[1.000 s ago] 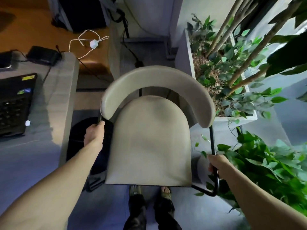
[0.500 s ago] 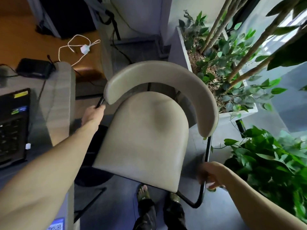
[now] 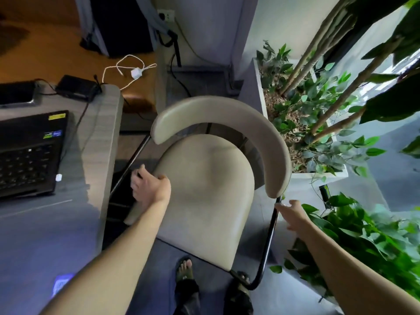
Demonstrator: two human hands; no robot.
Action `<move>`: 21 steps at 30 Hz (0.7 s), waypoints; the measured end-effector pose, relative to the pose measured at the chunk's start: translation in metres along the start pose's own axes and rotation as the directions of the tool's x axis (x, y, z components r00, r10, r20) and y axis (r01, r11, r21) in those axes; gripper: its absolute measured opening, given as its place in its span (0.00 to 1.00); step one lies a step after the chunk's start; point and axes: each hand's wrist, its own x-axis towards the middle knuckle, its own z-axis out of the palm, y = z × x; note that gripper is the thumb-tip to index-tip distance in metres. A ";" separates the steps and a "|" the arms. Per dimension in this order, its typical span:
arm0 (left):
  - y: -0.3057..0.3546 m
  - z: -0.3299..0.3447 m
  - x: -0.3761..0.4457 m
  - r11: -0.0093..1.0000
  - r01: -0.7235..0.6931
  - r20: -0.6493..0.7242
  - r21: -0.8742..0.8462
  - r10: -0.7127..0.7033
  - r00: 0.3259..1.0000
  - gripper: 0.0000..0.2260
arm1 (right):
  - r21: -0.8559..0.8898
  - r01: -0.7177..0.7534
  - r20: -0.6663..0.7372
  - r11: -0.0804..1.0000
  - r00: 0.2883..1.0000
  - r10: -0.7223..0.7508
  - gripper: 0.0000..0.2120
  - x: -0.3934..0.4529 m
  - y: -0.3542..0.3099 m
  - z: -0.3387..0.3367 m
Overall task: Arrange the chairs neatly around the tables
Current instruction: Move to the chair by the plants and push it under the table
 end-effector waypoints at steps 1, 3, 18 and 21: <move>-0.007 0.007 -0.017 0.997 0.072 0.043 -0.034 -0.071 0.997 0.25 | 0.019 0.019 0.015 1.000 1.000 -0.019 0.30 0.000 -0.005 -0.008; -0.019 0.022 -0.053 0.967 0.240 0.174 -0.079 -0.224 0.959 0.21 | 0.086 0.058 0.033 0.995 0.998 -0.061 0.35 0.005 -0.014 -0.025; -0.039 0.114 -0.265 0.411 0.826 0.575 -0.385 -0.593 0.563 0.20 | 0.137 0.122 0.334 0.983 0.929 -0.161 0.29 0.074 -0.059 -0.040; -0.048 0.125 -0.294 0.377 0.857 0.599 -0.351 -0.614 0.515 0.12 | 0.133 0.089 0.342 0.987 0.930 -0.130 0.21 0.080 -0.058 -0.041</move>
